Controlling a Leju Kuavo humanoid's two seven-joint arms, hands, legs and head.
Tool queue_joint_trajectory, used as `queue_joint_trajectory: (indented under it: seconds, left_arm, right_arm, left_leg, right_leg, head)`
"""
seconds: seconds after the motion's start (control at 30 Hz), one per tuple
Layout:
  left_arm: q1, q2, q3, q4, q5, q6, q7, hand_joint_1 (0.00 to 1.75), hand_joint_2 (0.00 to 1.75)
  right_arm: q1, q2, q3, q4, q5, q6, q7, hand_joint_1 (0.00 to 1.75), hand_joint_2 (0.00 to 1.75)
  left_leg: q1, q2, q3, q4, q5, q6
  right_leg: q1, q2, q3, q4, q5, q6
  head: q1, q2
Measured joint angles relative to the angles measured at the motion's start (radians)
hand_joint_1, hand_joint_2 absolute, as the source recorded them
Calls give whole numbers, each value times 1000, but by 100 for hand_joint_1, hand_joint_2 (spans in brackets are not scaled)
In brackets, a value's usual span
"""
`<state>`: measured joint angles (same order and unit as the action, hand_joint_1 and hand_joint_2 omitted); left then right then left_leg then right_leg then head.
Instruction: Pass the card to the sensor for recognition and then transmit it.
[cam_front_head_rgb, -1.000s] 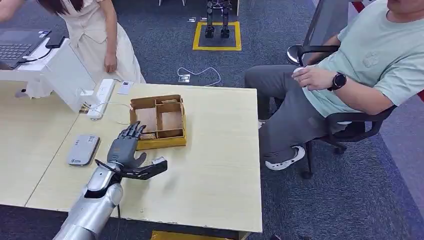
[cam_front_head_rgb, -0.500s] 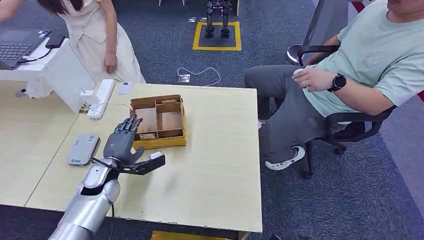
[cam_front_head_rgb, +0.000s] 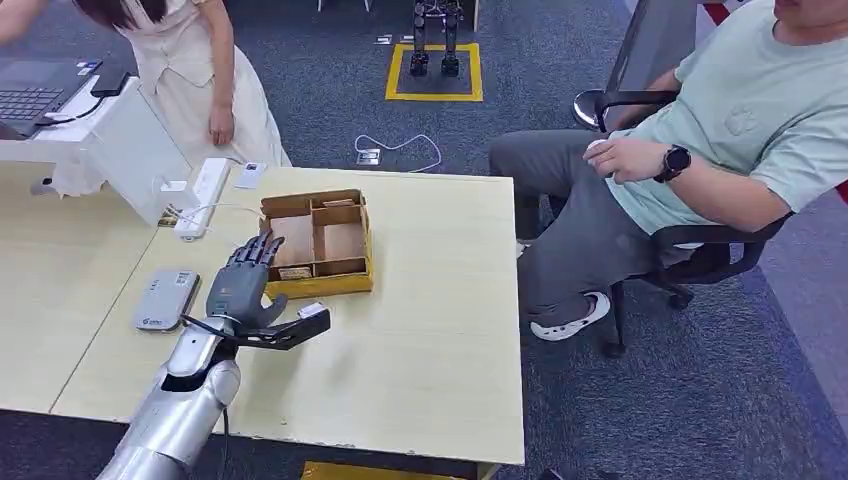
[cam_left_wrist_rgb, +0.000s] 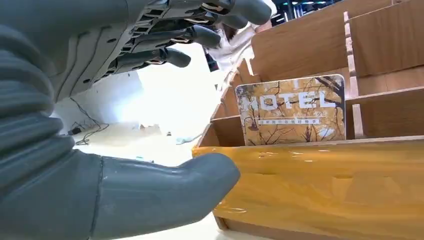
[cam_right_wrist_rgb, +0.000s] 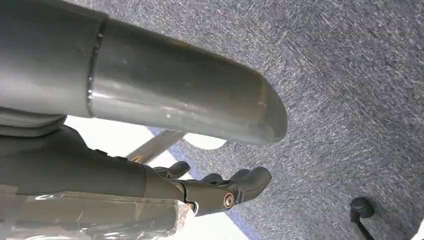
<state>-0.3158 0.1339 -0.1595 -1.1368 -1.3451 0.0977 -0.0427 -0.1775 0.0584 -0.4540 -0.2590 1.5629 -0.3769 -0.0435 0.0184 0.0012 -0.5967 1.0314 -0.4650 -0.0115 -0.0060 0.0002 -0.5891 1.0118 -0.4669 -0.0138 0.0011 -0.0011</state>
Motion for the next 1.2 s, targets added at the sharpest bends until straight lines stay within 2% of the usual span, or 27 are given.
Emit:
queue_joint_trajectory:
  seconds: [0.3,0.67,1.2]
  left_arm:
    - [6,2,0,0,-16,-5,-3,0,175]
    - [-22,83,-43,21,-37,-49,-40,0,175]
    - [-35,106,-63,27,-34,-61,-43,0,175]
  right_arm:
    - [0,0,0,-1,1,0,0,0,0]
    - [-2,0,0,-2,2,2,0,0,0]
    - [-5,0,0,-2,2,3,0,0,0]
  left_leg:
    - [0,0,0,0,0,0]
    - [0,0,0,0,0,0]
    - [0,0,0,0,0,0]
  right_leg:
    - [0,0,0,0,0,0]
    - [0,0,-1,0,0,0]
    - [0,0,-1,0,0,0]
  head:
    - [0,0]
    - [0,0]
    - [0,0]
